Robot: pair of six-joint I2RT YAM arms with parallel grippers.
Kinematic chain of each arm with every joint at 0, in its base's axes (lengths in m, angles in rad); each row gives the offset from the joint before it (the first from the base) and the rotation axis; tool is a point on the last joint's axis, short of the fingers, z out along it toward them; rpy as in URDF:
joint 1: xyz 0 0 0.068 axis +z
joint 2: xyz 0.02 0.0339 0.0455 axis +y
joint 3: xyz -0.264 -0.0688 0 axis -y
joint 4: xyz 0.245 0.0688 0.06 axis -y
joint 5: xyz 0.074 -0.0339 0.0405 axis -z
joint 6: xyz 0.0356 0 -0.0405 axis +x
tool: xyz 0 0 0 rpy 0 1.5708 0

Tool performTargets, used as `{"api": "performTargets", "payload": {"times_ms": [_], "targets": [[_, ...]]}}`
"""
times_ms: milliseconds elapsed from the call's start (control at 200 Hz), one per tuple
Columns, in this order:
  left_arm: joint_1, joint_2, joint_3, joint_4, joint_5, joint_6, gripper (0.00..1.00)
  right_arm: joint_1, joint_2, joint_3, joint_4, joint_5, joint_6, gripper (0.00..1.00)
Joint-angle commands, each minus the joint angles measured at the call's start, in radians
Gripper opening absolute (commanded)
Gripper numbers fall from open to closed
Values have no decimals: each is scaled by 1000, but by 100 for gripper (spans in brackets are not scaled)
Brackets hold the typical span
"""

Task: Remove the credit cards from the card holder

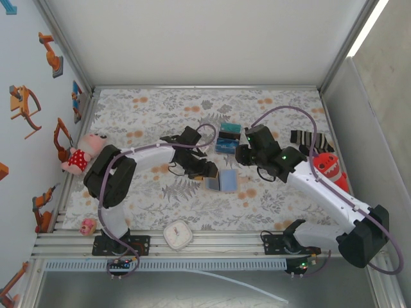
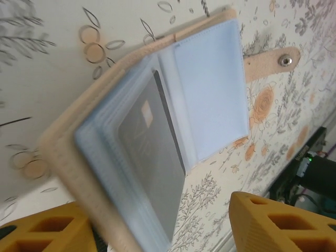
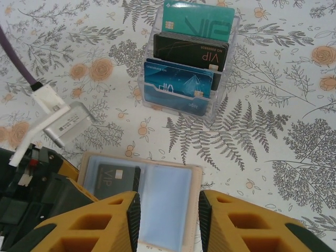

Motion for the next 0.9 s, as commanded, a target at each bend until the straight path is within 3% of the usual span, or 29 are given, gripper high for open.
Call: {"api": "performTargets", "payload": {"times_ms": [0,316,606,756,896], "targets": [[7,-84,18,-64,-140,10,62,-10,-30,-16,17,-4,24,34],[-12,-198,-133,34,-299,-132,63,-32,-54,-63,20,-86,47,34],[-59,-174,-201,200,-278,-219,60,-41,-11,-110,48,-163,68,28],[-60,-116,-197,248,-243,-231,49,-58,3,-134,81,-195,89,27],[-60,-82,-175,253,-243,-218,47,-81,-1,-173,138,-246,116,26]]}}
